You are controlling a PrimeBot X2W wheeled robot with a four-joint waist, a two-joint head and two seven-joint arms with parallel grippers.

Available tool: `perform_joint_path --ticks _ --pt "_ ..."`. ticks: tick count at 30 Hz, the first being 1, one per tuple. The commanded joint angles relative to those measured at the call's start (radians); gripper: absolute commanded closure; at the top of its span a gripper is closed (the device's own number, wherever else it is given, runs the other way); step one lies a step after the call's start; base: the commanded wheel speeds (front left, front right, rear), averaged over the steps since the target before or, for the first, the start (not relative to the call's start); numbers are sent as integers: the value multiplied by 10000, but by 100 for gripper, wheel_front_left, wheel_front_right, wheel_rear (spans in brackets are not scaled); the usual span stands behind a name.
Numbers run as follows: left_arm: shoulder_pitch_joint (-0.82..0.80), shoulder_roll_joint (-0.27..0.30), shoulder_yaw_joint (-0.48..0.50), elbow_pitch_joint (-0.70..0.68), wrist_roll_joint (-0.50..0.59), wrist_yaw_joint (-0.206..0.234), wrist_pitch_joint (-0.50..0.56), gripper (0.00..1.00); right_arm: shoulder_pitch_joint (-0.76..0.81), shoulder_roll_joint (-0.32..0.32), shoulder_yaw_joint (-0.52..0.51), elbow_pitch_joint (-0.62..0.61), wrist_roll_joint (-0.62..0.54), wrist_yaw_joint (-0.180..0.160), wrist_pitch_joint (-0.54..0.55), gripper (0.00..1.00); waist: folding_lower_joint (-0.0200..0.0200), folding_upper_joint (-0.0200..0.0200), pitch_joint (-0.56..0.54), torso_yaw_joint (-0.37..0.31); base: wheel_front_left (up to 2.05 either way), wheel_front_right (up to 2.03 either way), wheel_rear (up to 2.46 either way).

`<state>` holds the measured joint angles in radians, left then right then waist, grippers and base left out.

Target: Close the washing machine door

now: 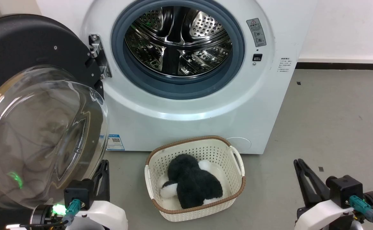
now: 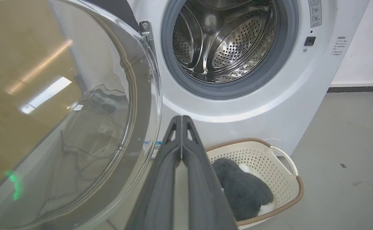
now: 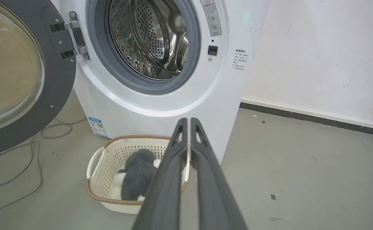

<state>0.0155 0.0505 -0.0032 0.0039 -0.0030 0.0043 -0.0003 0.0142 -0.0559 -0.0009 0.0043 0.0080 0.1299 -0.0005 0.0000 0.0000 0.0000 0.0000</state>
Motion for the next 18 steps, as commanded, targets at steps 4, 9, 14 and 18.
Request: perform_joint_path --ticks 4,9,14,18 --pt "7 0 -27 14 -7 18 -21 0 10 -1 -10 18 25 0 -18 0 0 0 2 0 0 0 0" --pt "26 0 -52 35 -38 55 -125 0 27 1 -54 99 141 0 -121 0 0 0 0 6 0 0 0" --pt "52 0 -75 45 -68 103 -229 0 35 3 -81 174 210 1 -228 0 0 0 -10 41 0 0 0" --pt "80 0 -96 51 -87 145 -313 0 52 5 -121 206 297 1 -312 0 0 0 -23 105 0 0 0"
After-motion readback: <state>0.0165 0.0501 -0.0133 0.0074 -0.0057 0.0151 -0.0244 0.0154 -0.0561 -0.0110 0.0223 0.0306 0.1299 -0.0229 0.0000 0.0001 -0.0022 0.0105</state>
